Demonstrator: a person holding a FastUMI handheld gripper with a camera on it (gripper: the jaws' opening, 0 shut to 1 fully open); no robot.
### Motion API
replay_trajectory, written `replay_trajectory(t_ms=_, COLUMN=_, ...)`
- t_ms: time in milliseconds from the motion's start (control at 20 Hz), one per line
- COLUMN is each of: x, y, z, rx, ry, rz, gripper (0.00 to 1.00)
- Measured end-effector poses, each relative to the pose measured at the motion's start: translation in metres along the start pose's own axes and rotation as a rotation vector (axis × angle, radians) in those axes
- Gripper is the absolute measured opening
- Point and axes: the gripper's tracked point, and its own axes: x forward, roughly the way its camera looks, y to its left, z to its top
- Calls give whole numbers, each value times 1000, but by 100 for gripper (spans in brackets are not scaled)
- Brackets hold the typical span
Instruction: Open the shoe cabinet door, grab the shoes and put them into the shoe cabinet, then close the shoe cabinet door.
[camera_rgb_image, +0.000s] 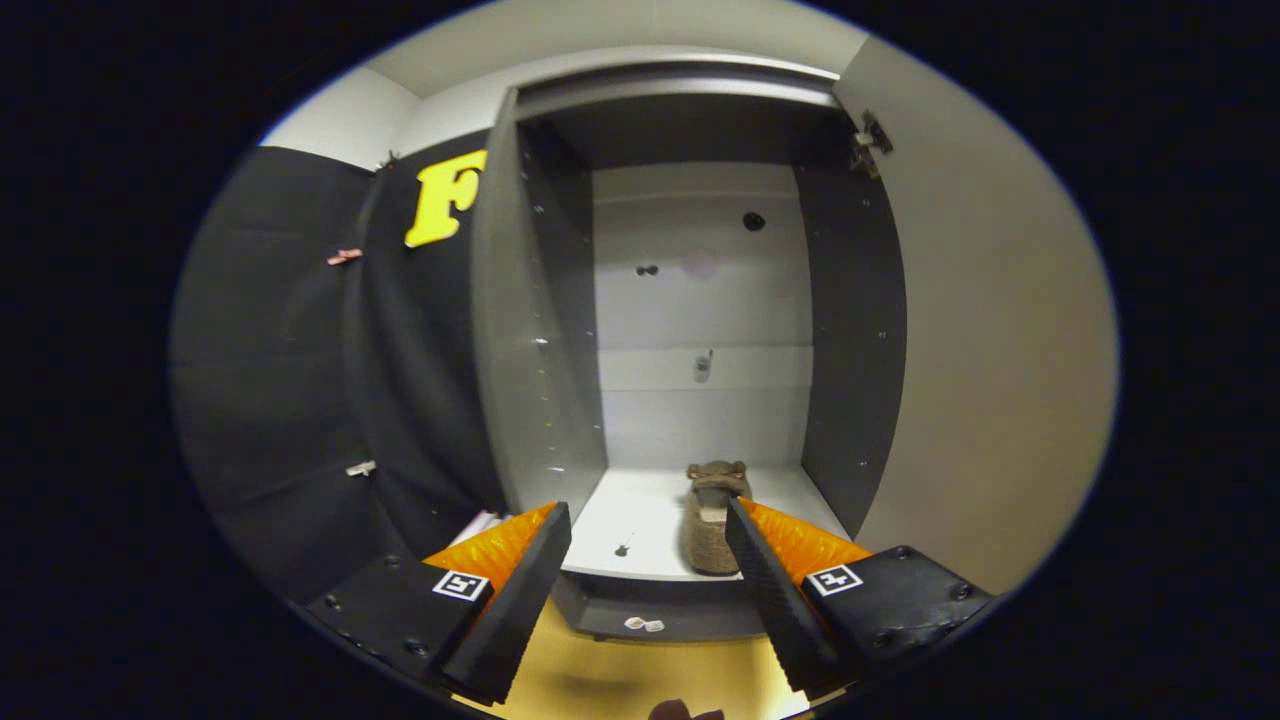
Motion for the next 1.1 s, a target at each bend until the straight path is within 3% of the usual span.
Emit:
replay_trajectory(t_ms=450, x=-132, y=0, z=-6, rx=20, ry=18, rz=60, gripper=99)
replay_trajectory(t_ms=1100, x=-271, y=-109, z=13, rx=27, ry=-33, rz=-67, gripper=99)
